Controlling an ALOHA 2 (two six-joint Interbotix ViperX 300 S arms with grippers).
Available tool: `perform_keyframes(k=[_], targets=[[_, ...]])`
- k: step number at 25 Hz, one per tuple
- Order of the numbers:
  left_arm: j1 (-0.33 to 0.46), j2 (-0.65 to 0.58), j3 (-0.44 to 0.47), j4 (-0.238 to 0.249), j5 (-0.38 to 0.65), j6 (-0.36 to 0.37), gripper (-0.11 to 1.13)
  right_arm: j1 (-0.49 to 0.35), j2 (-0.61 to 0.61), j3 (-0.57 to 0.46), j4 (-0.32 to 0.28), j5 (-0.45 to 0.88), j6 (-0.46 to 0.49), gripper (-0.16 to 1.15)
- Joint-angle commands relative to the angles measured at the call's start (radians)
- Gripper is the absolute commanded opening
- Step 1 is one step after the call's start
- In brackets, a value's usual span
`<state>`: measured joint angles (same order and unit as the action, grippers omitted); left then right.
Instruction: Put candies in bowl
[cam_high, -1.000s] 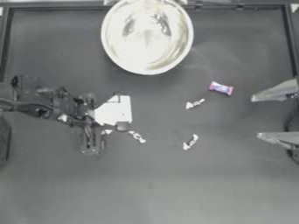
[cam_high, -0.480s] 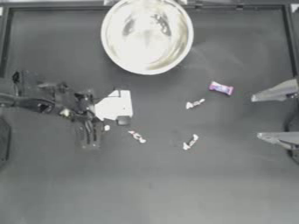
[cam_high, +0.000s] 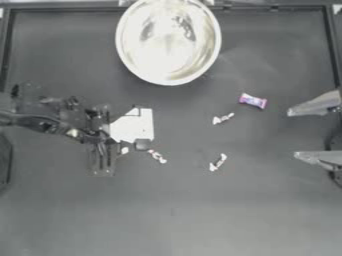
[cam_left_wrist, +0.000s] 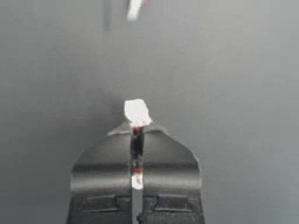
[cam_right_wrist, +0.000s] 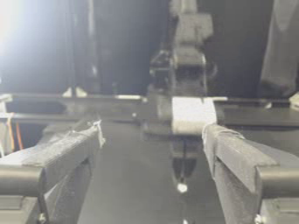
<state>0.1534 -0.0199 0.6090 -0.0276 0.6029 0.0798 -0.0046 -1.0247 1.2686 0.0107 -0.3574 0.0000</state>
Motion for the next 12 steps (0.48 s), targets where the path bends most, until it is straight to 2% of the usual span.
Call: perform_keyframes(k=[1, 6, 9, 12], targets=[[0.048, -0.14, -0.049, 0.037, -0.005, 0.023, 0.08, -0.002, 0.012, -0.026, 0.0, -0.005, -0.003, 0.98], [0.158, -0.201, -0.097, 0.051, -0.057, 0.103, 0.08, 0.0, 0.012, -0.026, 0.0, -0.003, -0.003, 0.98], [0.23, -0.195, -0.132, 0.046, -0.107, 0.166, 0.08, 0.0, 0.012, -0.026, 0.002, -0.003, -0.003, 0.98], [0.301, -0.158, -0.169, 0.043, -0.163, 0.198, 0.07, 0.0, 0.014, -0.025, 0.005, -0.003, -0.003, 0.98]])
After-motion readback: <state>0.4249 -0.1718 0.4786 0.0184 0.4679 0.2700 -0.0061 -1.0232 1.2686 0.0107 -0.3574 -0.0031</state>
